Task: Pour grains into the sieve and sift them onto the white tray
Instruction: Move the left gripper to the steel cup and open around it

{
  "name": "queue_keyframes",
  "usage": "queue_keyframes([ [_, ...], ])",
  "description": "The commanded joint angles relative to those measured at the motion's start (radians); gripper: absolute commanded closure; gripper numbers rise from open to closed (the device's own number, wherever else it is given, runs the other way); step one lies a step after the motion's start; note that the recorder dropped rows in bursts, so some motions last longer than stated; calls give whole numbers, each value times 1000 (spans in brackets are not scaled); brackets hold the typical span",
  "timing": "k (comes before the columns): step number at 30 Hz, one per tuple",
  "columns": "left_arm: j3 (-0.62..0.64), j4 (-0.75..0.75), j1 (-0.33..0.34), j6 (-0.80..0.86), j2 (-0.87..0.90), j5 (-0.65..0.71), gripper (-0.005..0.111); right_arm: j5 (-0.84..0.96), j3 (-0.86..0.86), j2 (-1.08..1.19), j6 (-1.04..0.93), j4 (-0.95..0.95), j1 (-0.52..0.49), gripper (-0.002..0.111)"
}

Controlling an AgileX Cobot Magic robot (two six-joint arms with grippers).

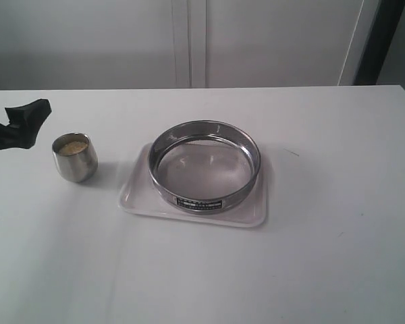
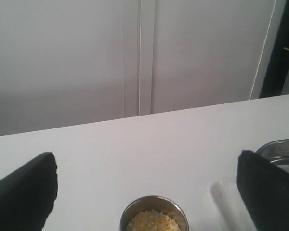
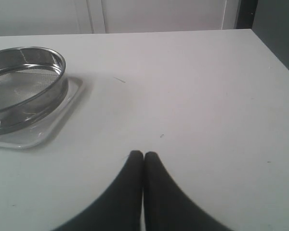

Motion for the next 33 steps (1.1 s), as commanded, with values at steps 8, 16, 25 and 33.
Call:
queue_keyframes([
  [8,-179,4,-39,69,274,-67,2,-12,6,-6,-1,-7,2,108],
  [16,-243,15,-39,67,417,-129,2,-12,6,-6,-1,-7,2,108],
  [25,-294,24,-39,67,514,-129,2,-12,6,-6,-1,-7,2,108],
  [33,-326,39,-39,87,552,-129,2,-12,6,-6,-1,-7,2,108],
])
